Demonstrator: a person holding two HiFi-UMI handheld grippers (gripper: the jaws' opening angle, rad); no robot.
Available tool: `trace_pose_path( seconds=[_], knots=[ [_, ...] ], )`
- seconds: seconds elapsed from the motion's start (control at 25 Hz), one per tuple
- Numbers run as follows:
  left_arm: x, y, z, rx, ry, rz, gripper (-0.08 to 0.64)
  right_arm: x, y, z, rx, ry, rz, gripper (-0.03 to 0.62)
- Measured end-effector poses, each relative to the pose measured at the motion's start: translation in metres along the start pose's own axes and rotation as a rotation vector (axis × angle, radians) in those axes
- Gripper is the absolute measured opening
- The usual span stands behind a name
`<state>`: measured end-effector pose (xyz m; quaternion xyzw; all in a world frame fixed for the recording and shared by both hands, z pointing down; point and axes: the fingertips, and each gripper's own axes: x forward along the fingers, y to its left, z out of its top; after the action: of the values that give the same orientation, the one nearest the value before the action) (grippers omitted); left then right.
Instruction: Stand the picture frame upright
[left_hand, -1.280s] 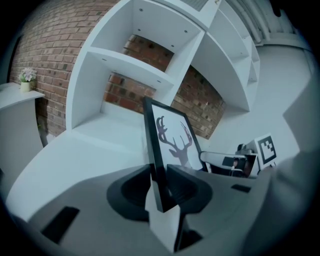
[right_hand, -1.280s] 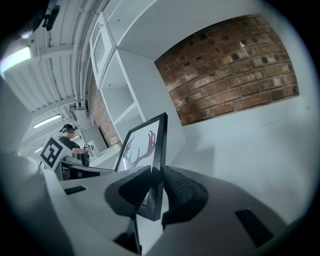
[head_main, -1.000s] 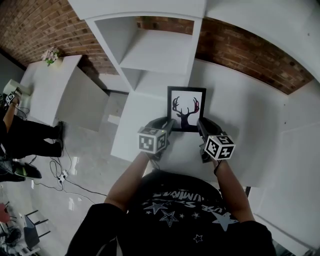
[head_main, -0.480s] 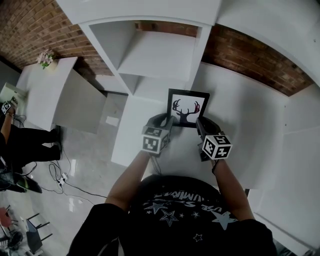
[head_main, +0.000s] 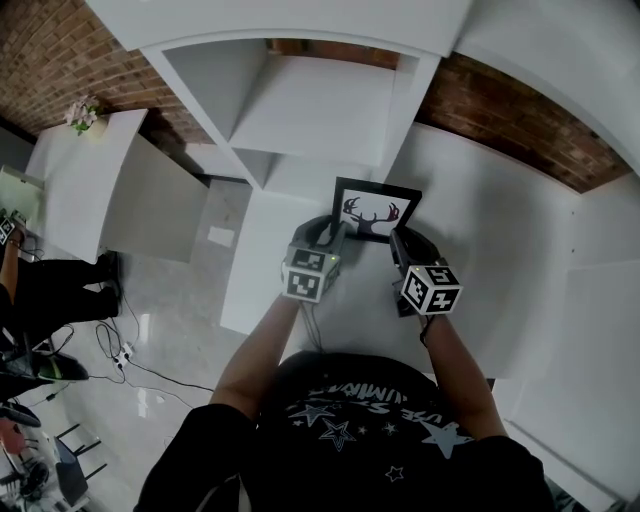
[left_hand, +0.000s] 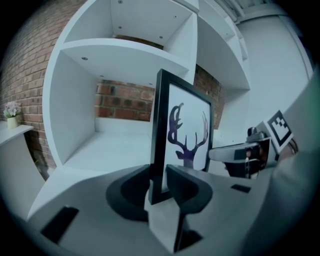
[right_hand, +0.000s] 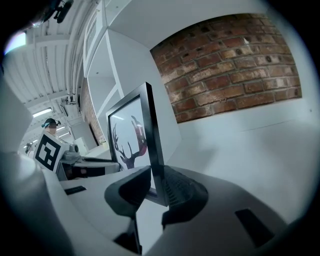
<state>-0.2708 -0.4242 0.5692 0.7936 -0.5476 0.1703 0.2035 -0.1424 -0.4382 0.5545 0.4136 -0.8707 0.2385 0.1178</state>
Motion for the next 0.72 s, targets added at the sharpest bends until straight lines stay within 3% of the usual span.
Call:
trace_pose_path(
  seconds=[0.72],
  knots=[
    [0.015, 0.021, 0.001, 0.028, -0.032, 0.042, 0.107, 0.020, 0.003, 0.003, -0.009, -0.022, -0.019, 0.084]
  ],
)
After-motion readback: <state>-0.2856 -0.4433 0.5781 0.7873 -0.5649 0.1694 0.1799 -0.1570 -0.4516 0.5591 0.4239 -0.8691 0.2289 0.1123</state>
